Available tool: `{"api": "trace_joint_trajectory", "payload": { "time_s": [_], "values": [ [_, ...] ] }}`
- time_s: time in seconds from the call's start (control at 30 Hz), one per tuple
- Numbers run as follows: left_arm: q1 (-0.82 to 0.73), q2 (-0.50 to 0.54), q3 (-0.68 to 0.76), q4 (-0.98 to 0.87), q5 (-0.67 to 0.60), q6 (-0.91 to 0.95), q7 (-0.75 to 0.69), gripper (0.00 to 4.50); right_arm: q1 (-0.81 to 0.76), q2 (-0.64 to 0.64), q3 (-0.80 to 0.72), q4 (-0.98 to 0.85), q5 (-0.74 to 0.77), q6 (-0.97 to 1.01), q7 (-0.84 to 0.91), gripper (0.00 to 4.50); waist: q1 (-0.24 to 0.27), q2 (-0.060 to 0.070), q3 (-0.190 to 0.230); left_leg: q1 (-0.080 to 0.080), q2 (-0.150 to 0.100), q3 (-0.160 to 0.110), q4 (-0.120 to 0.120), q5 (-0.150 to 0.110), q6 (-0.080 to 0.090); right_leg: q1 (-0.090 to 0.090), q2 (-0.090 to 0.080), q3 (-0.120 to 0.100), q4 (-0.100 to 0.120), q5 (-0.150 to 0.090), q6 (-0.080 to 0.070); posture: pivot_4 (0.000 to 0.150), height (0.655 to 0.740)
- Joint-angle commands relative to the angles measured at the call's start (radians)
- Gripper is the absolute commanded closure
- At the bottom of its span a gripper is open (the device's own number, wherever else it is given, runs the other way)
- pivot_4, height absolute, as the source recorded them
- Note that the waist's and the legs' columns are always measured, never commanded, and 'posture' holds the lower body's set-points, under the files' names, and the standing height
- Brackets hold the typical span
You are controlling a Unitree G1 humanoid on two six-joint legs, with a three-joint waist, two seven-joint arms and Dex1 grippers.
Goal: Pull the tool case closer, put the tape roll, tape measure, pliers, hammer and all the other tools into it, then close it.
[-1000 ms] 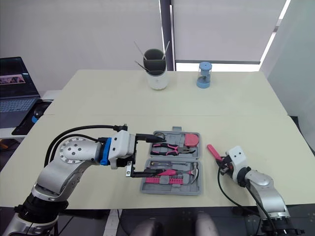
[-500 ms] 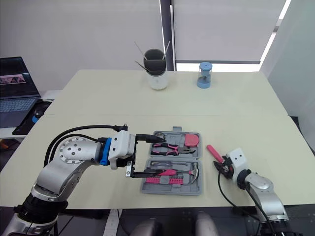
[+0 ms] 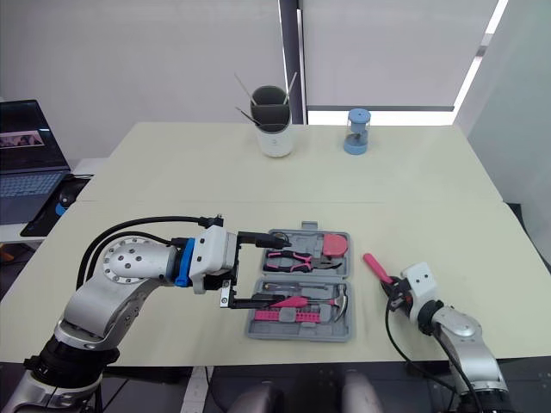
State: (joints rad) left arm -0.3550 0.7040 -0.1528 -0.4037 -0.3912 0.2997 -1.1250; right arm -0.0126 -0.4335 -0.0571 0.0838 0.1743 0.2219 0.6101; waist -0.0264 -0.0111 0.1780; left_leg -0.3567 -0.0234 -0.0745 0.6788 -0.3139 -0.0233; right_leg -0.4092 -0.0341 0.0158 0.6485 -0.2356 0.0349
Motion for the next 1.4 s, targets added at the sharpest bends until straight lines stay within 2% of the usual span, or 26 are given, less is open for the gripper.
{"api": "trace_joint_trajectory", "payload": {
  "time_s": [0.03, 0.13, 0.27, 0.4, 0.53, 0.7, 0.9, 1.1, 1.4],
  "values": [
    [0.009, 0.007, 0.012, -0.033, -0.01, -0.003, 0.003, 0.0, 0.013, -0.025, -0.022, -0.045, 0.014, -0.021, 0.017, 3.85, 0.0, 0.0, 0.0, 0.0, 0.0, 0.0, 0.0, 0.0, 0.0, 0.0, 0.0, 0.0, 0.0, 0.0, 0.0, 0.15, 0.74],
    [0.027, 0.009, 0.035, -0.023, -0.019, -0.022, 0.0, 0.0, 0.024, -0.086, -0.005, -0.112, -0.015, -0.035, 0.051, 3.85, 0.0, 0.001, 0.0, 0.0, 0.0, 0.0, 0.0, 0.0, 0.0, 0.0, 0.0, 0.0, 0.0, 0.0, 0.0, 0.15, 0.74],
    [0.054, 0.013, 0.093, 0.007, -0.055, -0.04, -0.015, 0.0, 0.034, -0.181, 0.024, -0.264, -0.015, 0.052, 0.111, 3.85, 0.0, 0.001, 0.0, 0.0, 0.0, 0.0, 0.0, 0.0, 0.0, 0.0, 0.0, 0.0, 0.0, 0.0, 0.0, 0.15, 0.74],
    [0.114, 0.069, 0.163, 0.066, -0.09, -0.084, -0.106, 0.0, -0.018, -0.303, 0.063, -0.495, 0.08, 0.267, 0.229, 3.85, -0.008, 0.001, 0.0, 0.001, 0.001, 0.0, -0.001, 0.0, 0.0, 0.0, 0.001, 0.0, 0.001, 0.0, 0.0, 0.15, 0.74],
    [0.154, 0.122, 0.197, 0.115, -0.103, -0.128, -0.188, 0.0, -0.113, -0.382, 0.172, -0.593, 0.073, 0.386, 0.286, 3.85, -0.003, 0.001, 0.001, 0.001, 0.002, 0.0, -0.001, 0.0, 0.0, 0.0, 0.002, -0.001, 0.0, 0.0, 0.0, 0.15, 0.74],
    [0.174, 0.189, 0.239, 0.135, -0.123, -0.152, -0.272, 0.0, -0.272, -0.361, 0.32, -0.676, 0.097, 0.585, 0.285, 3.85, 0.003, -0.001, 0.001, 0.0, 0.001, -0.002, -0.001, 0.0, 0.0, 0.0, 0.001, -0.002, -0.001, 0.0, 0.0, 0.15, 0.74],
    [0.214, 0.256, 0.274, 0.134, -0.136, -0.172, -0.352, 0.0, -0.41, -0.355, 0.492, -0.702, 0.055, 0.679, 0.295, 3.85, 0.0, -0.001, 0.001, -0.003, 0.001, -0.001, 0.0, 0.0, 0.0, -0.003, -0.001, -0.002, -0.002, 0.0, 0.0, 0.15, 0.74],
    [0.257, 0.304, 0.278, 0.163, -0.095, -0.251, -0.423, 0.0, -0.475, -0.274, 0.609, -0.719, 0.046, 0.781, 0.24, 3.85, -0.001, -0.001, 0.001, -0.006, 0.001, -0.002, -0.001, 0.0, 0.0, -0.006, 0.0, -0.003, -0.001, 0.0, 0.0, 0.15, 0.74],
    [0.262, 0.3, 0.253, 0.166, -0.088, -0.271, -0.439, 0.0, -0.548, -0.153, 0.755, -0.633, -0.003, 0.805, 0.185, 3.85, -0.003, -0.001, 0.001, -0.006, 0.001, -0.001, 0.0, 0.0, 0.0, -0.007, 0.0, -0.002, -0.001, 0.0, 0.0, 0.15, 0.74]
  ]
}}
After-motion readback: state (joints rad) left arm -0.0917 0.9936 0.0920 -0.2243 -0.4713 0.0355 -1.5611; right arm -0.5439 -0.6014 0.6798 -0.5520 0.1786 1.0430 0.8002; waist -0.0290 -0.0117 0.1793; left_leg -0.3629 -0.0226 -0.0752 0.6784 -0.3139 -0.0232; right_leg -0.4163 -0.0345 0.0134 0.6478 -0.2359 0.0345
